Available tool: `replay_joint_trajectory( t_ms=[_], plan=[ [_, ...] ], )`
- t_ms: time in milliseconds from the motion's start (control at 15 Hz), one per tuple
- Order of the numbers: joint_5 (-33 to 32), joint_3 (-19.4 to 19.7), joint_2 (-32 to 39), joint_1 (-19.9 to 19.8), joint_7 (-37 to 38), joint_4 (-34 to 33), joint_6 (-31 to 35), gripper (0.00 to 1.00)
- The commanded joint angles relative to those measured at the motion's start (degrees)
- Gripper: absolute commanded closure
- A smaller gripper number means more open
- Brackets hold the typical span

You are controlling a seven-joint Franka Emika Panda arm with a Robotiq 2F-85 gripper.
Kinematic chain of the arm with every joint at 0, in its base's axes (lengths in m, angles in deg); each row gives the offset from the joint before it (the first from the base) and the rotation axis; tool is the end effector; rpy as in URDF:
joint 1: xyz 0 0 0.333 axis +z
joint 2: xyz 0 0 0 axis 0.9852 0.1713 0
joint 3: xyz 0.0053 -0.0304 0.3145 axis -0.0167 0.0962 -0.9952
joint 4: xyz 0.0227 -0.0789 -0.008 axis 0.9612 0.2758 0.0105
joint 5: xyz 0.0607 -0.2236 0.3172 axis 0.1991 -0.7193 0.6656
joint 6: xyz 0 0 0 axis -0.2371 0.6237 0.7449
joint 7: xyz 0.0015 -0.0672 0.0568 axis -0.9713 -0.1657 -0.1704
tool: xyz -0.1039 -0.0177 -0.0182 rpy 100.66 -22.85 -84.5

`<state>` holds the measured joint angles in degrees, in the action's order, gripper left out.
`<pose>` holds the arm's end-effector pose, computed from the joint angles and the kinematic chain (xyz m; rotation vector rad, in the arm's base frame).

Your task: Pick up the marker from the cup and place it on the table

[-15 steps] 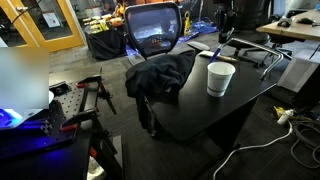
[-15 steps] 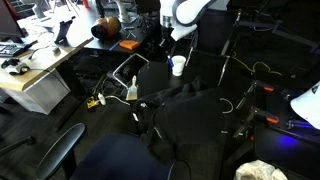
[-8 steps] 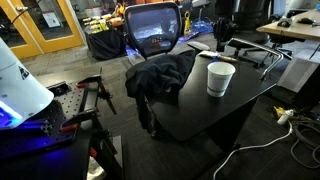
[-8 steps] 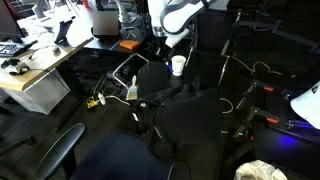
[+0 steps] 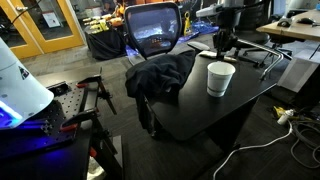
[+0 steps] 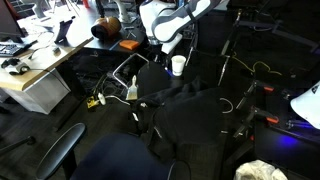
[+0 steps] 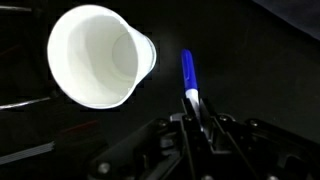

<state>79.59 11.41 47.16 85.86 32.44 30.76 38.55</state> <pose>0.7320 0.0144 0.1822 2.9223 -0.2157 -0.1749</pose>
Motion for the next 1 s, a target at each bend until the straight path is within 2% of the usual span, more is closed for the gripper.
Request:
replay_joint_trajectory(
  t_ms=[0,267,333,400,600,933],
  plan=[
    [-0.1,-0.2,5.0,-0.6,-2.4,-8.4,-5.5,0.97],
    [-0.3,-0.3,8.2,-0.8,-4.5,-12.8,-7.0,0.97],
    [-0.4,-0.2,8.8,-0.7,-4.7,-13.6,-7.1,0.75],
    [-0.5,-0.2,9.1,-0.7,-5.1,-14.2,-7.4,0.61],
    [-0.3,-0.4,8.5,-0.5,-5.5,-14.2,-7.2,0.41],
    [-0.5,-0.6,3.0,0.4,-5.3,-8.6,-3.1,0.02]
  ],
)
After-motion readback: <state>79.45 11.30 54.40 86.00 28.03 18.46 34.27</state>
